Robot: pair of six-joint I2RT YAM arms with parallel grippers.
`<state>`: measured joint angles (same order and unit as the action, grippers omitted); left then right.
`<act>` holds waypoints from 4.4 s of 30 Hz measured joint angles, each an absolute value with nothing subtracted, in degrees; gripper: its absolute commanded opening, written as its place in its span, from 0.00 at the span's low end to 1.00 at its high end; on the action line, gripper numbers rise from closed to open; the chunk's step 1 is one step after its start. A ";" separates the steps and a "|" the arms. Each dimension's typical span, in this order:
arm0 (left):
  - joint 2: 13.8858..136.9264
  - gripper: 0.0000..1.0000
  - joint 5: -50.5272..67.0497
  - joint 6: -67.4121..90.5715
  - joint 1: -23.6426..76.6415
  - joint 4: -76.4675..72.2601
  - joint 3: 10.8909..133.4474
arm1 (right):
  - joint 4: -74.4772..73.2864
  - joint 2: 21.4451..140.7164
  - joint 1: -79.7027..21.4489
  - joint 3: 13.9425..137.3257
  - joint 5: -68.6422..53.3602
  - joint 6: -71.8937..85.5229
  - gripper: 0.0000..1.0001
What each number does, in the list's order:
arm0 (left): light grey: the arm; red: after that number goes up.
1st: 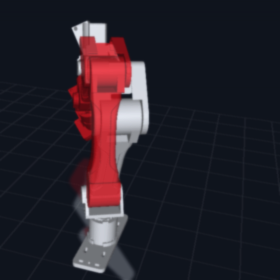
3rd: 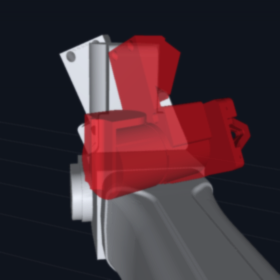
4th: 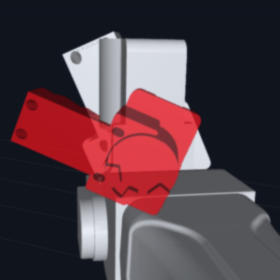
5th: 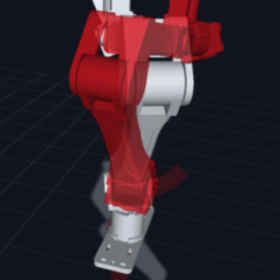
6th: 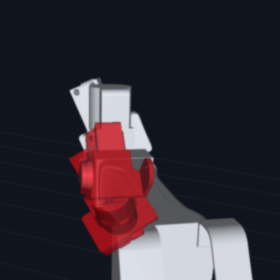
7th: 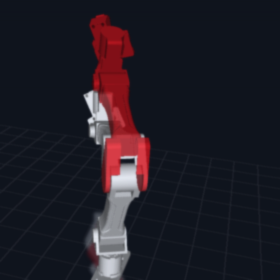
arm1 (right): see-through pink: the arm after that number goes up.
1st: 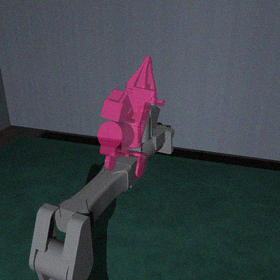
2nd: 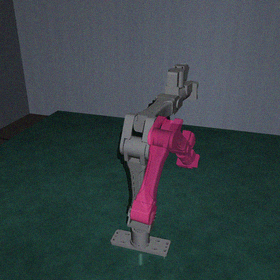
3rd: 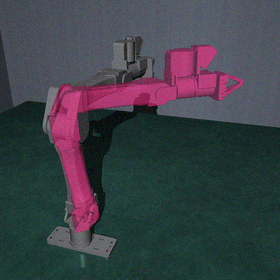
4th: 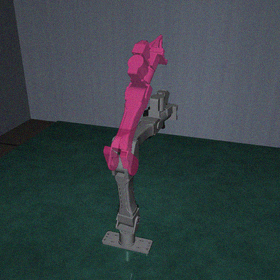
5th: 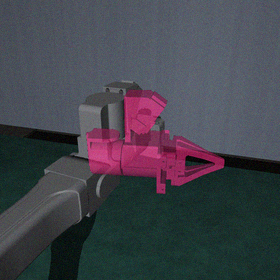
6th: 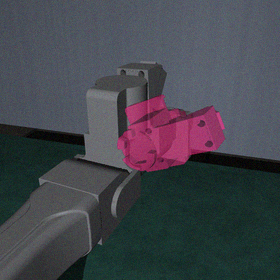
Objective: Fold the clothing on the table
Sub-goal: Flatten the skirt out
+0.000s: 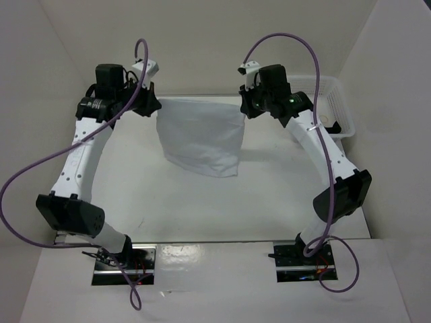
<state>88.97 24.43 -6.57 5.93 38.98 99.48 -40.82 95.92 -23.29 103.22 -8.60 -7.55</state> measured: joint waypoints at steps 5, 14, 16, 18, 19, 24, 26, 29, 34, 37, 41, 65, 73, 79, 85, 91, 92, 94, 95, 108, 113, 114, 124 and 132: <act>83.48 0.00 19.62 -5.28 7.25 39.81 102.45 | -42.59 93.49 -24.29 104.84 -6.28 -7.81 0.00; 71.46 0.00 15.73 -4.29 11.64 39.88 98.87 | -43.64 83.37 -25.50 105.38 -5.08 -9.41 0.00; 68.64 0.00 15.62 -4.47 12.14 39.94 96.40 | -43.72 80.77 -25.85 104.79 -5.13 -9.96 0.00; 66.11 0.00 15.66 -4.75 12.53 40.29 94.15 | -44.12 78.22 -25.93 103.96 -5.61 -10.46 0.00; 64.75 0.00 15.70 -5.02 12.75 40.29 92.95 | -44.23 77.08 -26.00 103.42 -6.02 -10.63 0.00; 57.52 0.00 16.84 -6.76 13.43 40.91 86.67 | -46.00 71.00 -26.02 99.13 -10.37 -12.80 0.00; 54.57 0.00 17.54 -7.51 13.45 41.50 84.97 | -47.18 68.69 -26.02 97.76 -12.56 -13.74 0.00; 49.93 0.00 18.74 -8.21 13.52 42.06 83.13 | -48.77 65.23 -26.06 96.42 -16.03 -15.22 0.00; 45.58 0.00 21.02 -9.06 13.63 42.06 80.23 | -50.22 61.63 -25.98 95.07 -20.25 -16.67 0.00; 46.85 0.00 22.41 -9.13 13.65 42.09 77.84 | -50.98 62.19 -25.80 94.00 -21.52 -17.32 0.00; 50.83 0.00 22.83 -9.65 14.15 42.70 73.36 | -52.36 65.01 -25.47 91.44 -22.76 -18.24 0.00; 65.21 0.00 9.56 -11.88 18.70 34.28 77.91 | -44.03 79.53 -27.51 91.39 -7.53 -17.58 0.00; 55.55 0.00 9.72 -11.79 19.68 37.01 80.16 | -45.89 70.46 -27.88 93.76 -9.89 -17.47 0.00; 51.20 0.00 14.15 -12.23 19.75 41.87 79.94 | -49.84 64.71 -27.97 92.73 -15.40 -18.81 0.00; 48.47 0.00 18.20 -13.82 19.75 47.77 78.61 | -55.44 62.72 -27.97 92.23 -21.89 -21.23 0.00; 51.33 0.00 19.70 -15.53 19.75 50.00 78.65 | -57.93 63.86 -27.88 91.39 -25.34 -23.11 0.00; 52.88 0.00 19.66 -16.21 19.75 49.74 78.61 | -57.78 64.64 -27.86 91.02 -25.26 -23.29 0.00; 56.99 0.00 19.35 -16.69 19.75 48.23 78.30 | -56.62 66.74 -27.81 89.84 -24.47 -23.55 0.00; 58.83 0.00 19.16 -16.86 19.75 47.05 77.82 | -55.70 68.27 -27.77 88.90 -23.88 -23.68 0.00; 86.63 0.00 14.48 -17.63 17.96 26.39 68.10 | -40.21 98.24 -22.72 82.26 -16.23 -24.80 0.00; 93.56 0.16 13.30 -16.67 14.76 19.97 67.22 | -36.58 104.97 -20.45 83.24 -15.18 -25.17 0.00; 94.83 0.27 13.23 -16.38 14.35 19.03 67.29 | -36.05 106.21 -20.47 83.64 -14.96 -25.19 0.00; 106.56 0.58 11.79 -16.03 12.45 15.31 73.87 | -32.73 117.03 -20.47 90.15 -11.57 -25.41 0.00; 110.61 0.63 11.35 -14.44 11.70 14.06 80.09 | -30.68 123.28 -20.47 99.04 -6.85 -23.90 0.49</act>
<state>110.61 11.35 -14.44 11.70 14.06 80.09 -30.68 123.28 -20.47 99.04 -6.85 -23.90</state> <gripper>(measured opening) 0.605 0.342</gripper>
